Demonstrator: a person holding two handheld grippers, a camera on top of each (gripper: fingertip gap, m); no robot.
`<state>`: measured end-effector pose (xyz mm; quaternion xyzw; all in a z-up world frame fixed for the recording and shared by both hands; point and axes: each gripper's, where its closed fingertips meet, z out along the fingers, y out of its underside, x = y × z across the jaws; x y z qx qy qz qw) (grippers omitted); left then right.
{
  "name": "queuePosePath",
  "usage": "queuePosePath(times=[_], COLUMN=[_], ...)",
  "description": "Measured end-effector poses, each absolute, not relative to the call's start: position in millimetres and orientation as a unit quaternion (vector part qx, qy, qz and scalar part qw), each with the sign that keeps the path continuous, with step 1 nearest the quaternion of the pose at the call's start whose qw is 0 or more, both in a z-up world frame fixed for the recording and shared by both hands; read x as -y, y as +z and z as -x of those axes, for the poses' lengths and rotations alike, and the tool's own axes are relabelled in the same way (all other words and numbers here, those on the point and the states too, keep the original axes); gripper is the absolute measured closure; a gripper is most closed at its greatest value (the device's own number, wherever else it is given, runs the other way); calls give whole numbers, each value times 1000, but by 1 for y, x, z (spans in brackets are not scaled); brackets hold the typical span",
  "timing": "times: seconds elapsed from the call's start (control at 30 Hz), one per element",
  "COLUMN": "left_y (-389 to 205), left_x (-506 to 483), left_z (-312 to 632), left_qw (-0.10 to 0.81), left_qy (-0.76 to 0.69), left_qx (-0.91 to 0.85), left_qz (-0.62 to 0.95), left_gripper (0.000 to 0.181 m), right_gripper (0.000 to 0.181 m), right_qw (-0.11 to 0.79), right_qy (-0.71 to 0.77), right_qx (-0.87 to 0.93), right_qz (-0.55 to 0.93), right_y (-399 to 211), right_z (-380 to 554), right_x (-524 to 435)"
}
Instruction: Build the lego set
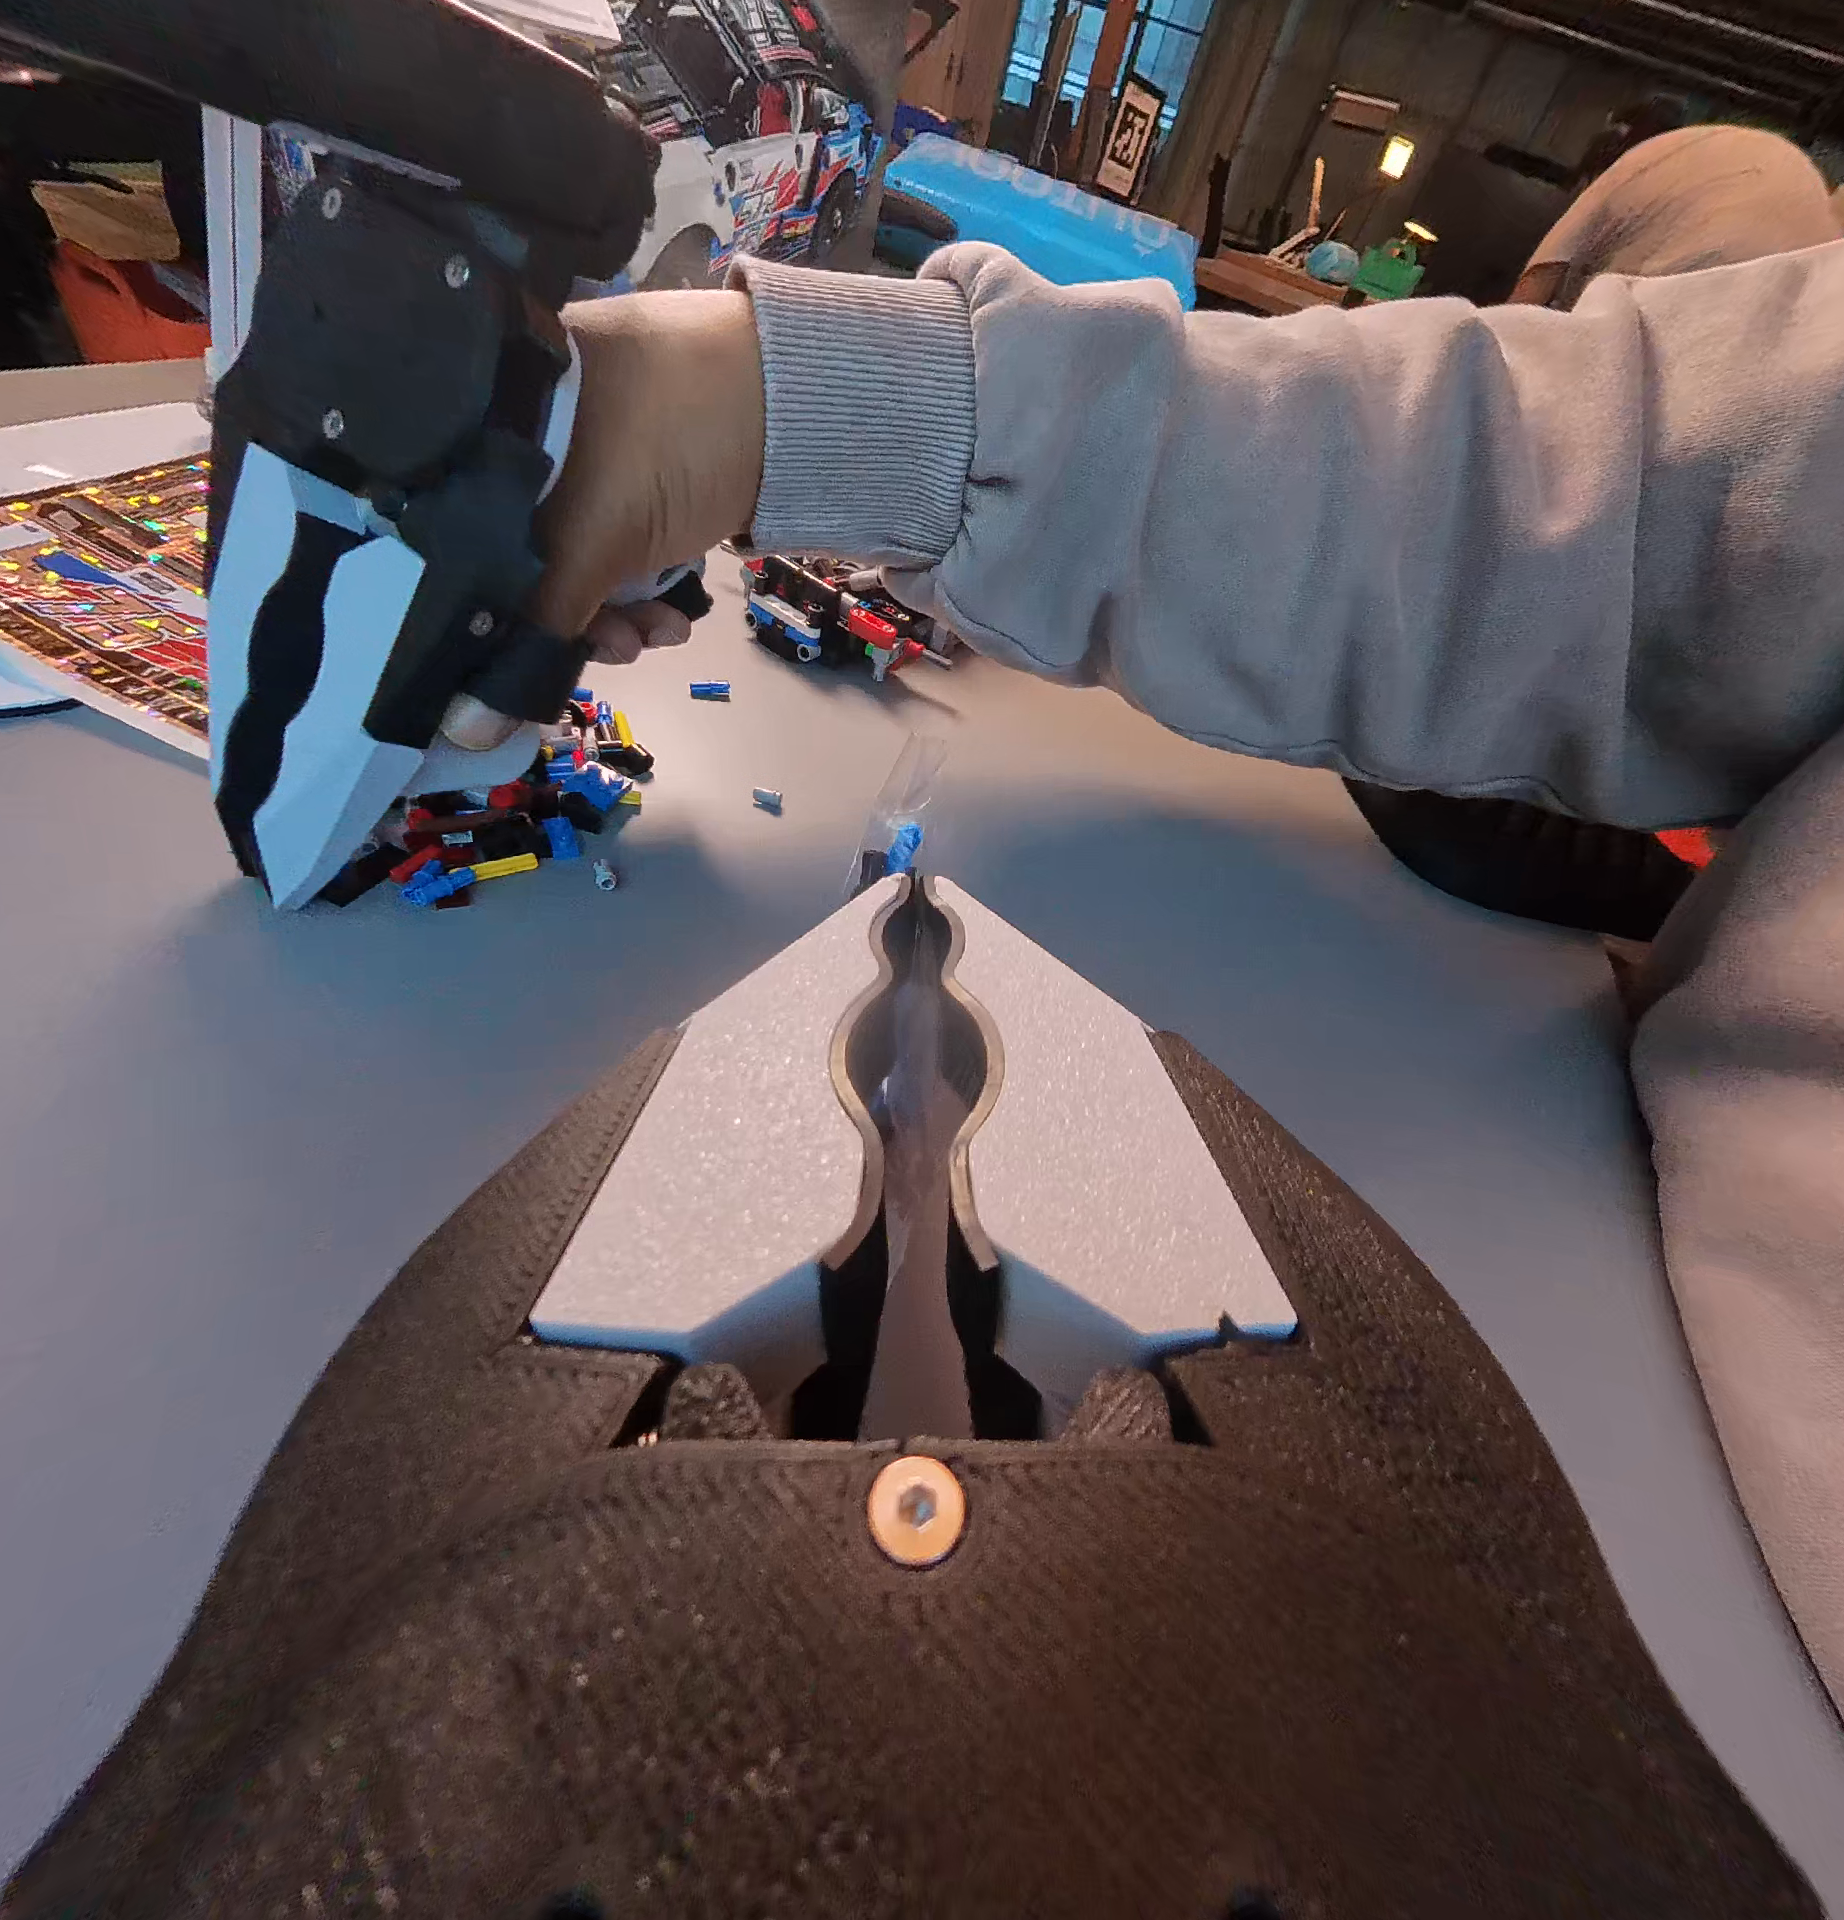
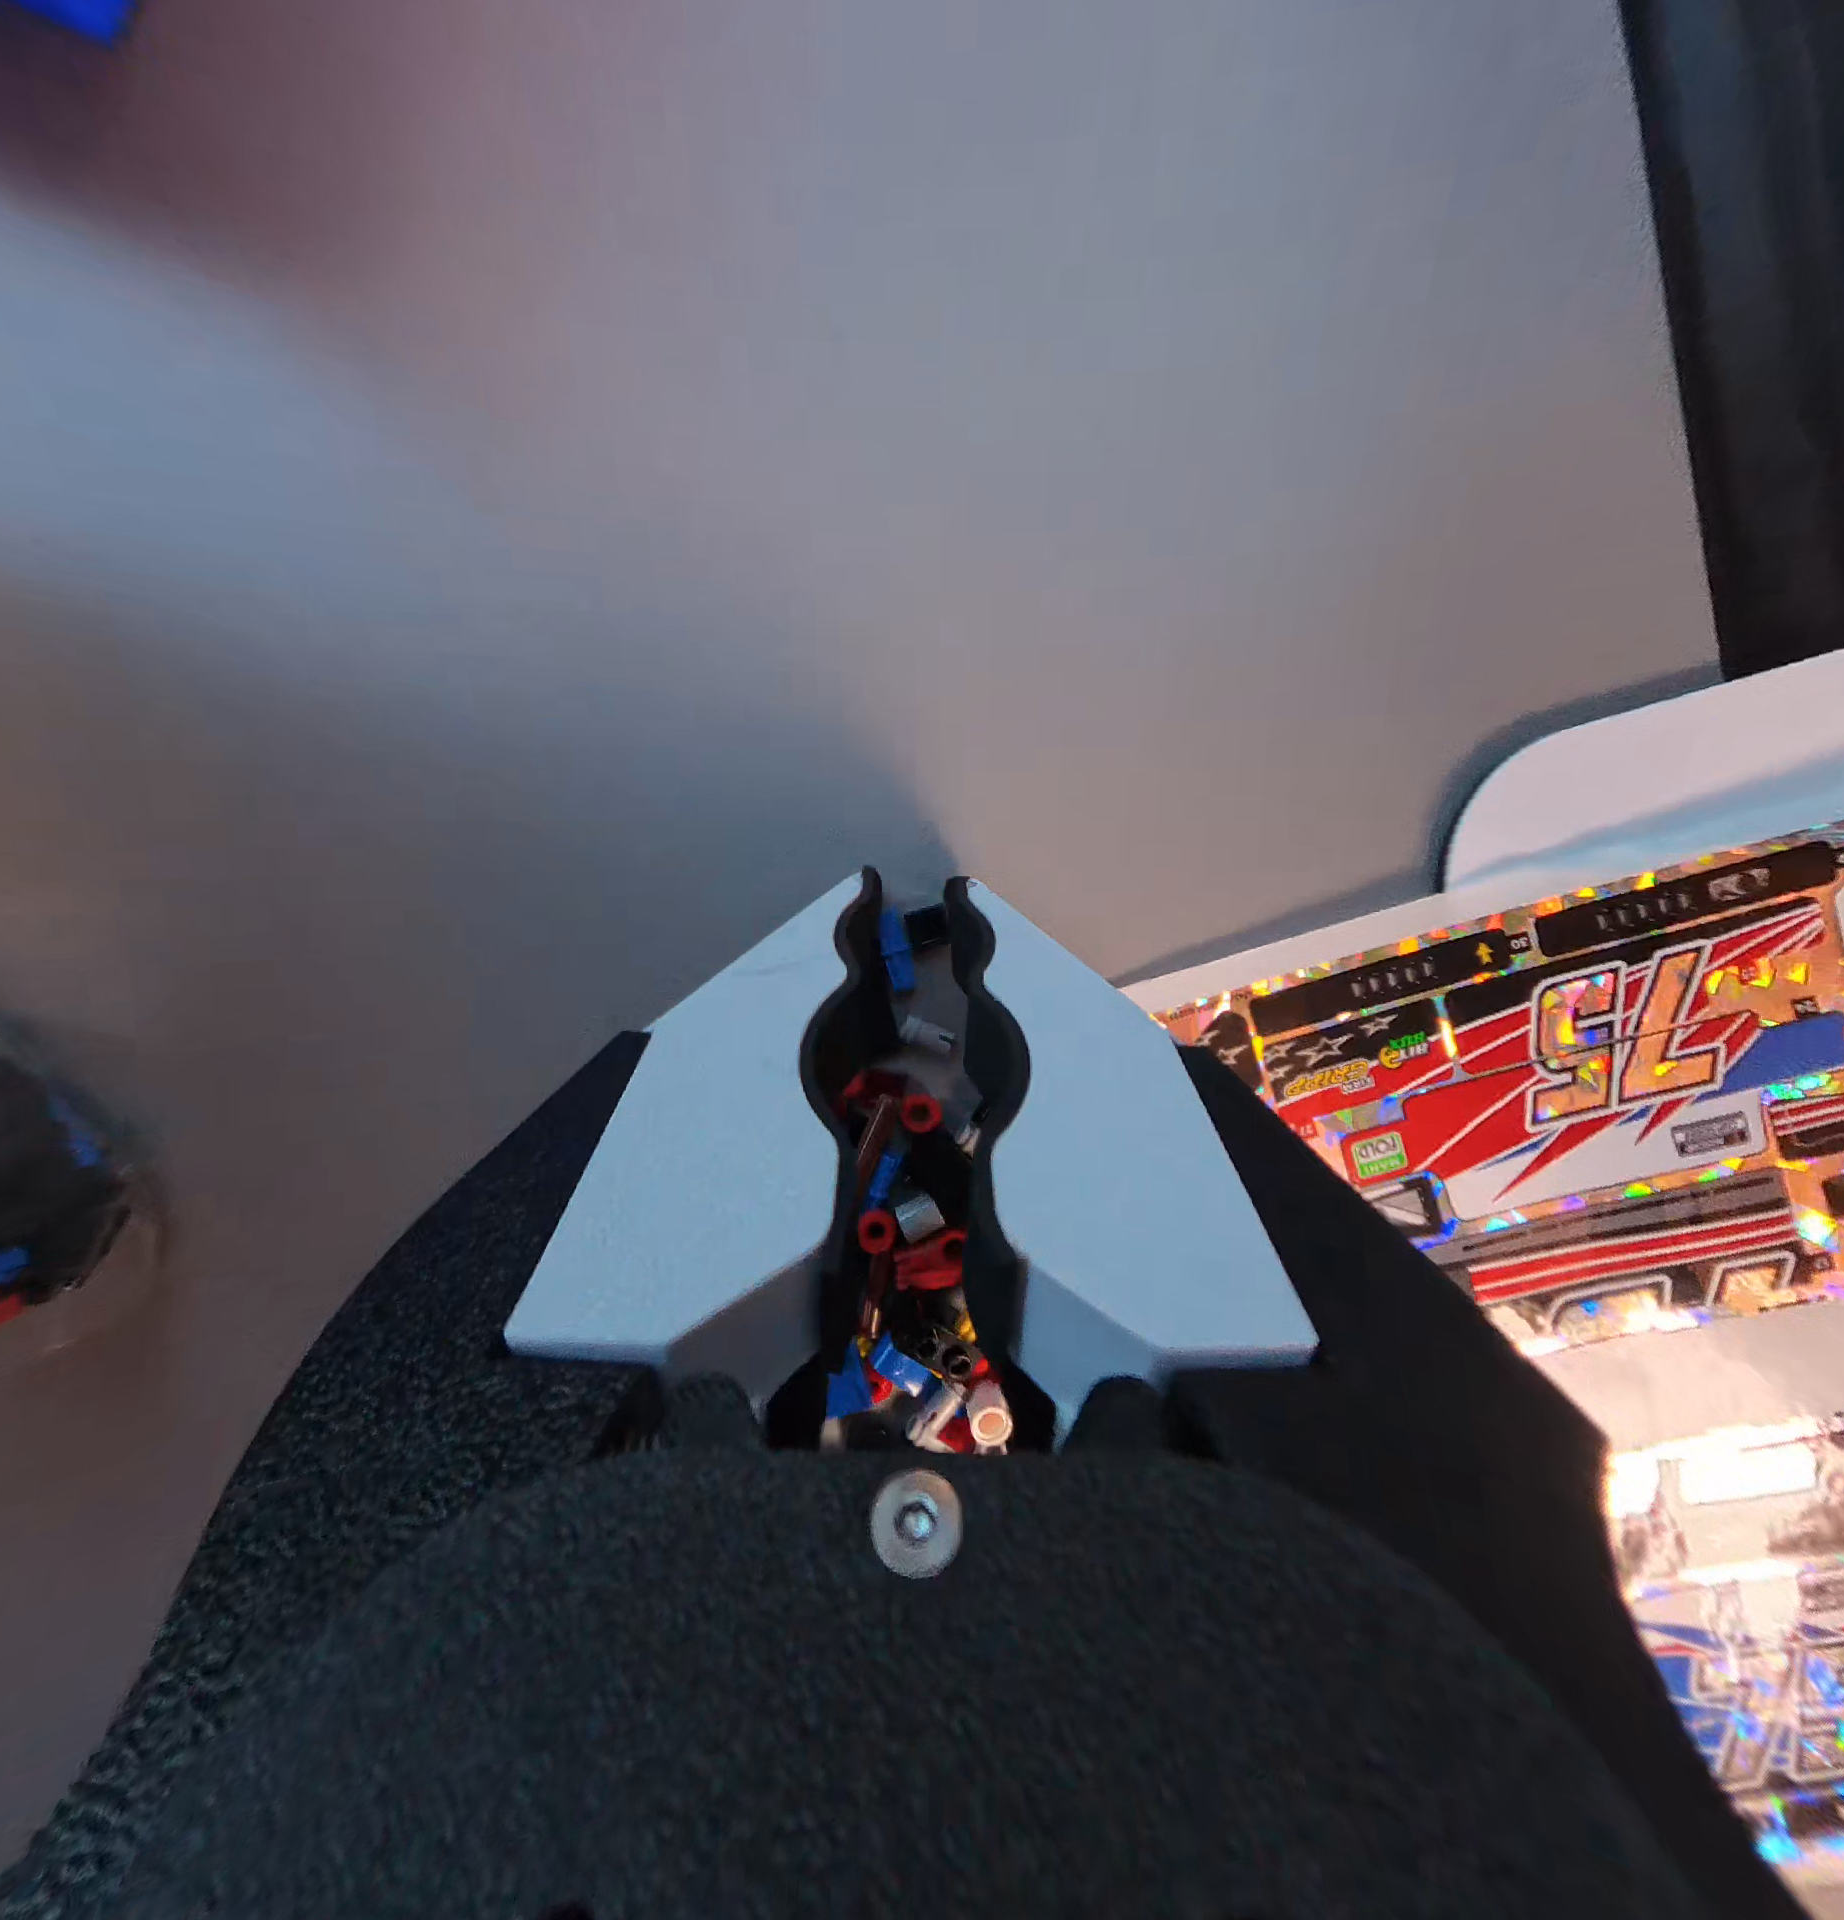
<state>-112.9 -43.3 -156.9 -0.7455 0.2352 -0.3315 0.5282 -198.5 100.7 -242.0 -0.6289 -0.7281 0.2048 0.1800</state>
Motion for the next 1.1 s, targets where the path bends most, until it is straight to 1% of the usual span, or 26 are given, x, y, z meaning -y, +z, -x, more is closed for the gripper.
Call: queuePosePath(times=[0.13, 0.23, 0.33, 0.4, 0.47, 0.53, 0.6, 0.8, 0.97, 1.1], left_y=[-157, -157, -157, -157, -157, -157, -157, -157, -157, -157], left_x=[44, 44, 45, 45, 44, 44, 44, 45, 44, 44], left_z=[112, 112, 111, 110, 109, 110, 110, 110, 110, 110], left_qw=[528, 528, 527, 526, 526, 527, 527, 527, 527, 527], left_qy=[-327, -330, -330, -331, -332, -332, -330, -330, -333, -332], left_qx=[-240, -240, -243, -244, -242, -240, -240, -240, -240, -240], left_qz=[746, 745, 745, 744, 744, 745, 745, 745, 745, 745], left_gripper=[181, 181, 181, 181, 181, 181, 181, 181, 181, 181], right_gripper=[180, 181, 181, 180, 172, 167, 167, 174, 175, 172], right_qw=[168, 155, 154, 165, 174, 178, 171, 147, 155, 172], right_qy=[200, 197, 178, 191, 219, 231, 230, 214, 174, 219], right_qx=[734, 739, 746, 742, 736, 739, 747, 771, 784, 772], right_qz=[627, 626, 623, 621, 617, 607, 600, 582, 576, 572], right_y=[-243, -243, -243, -239, -232, -231, -236, -243, -243, -232], right_z=[187, 172, 156, 157, 167, 177, 183, 170, 148, 156], right_x=[-103, -105, -112, -111, -103, -95, -88, -84, -103, -93])
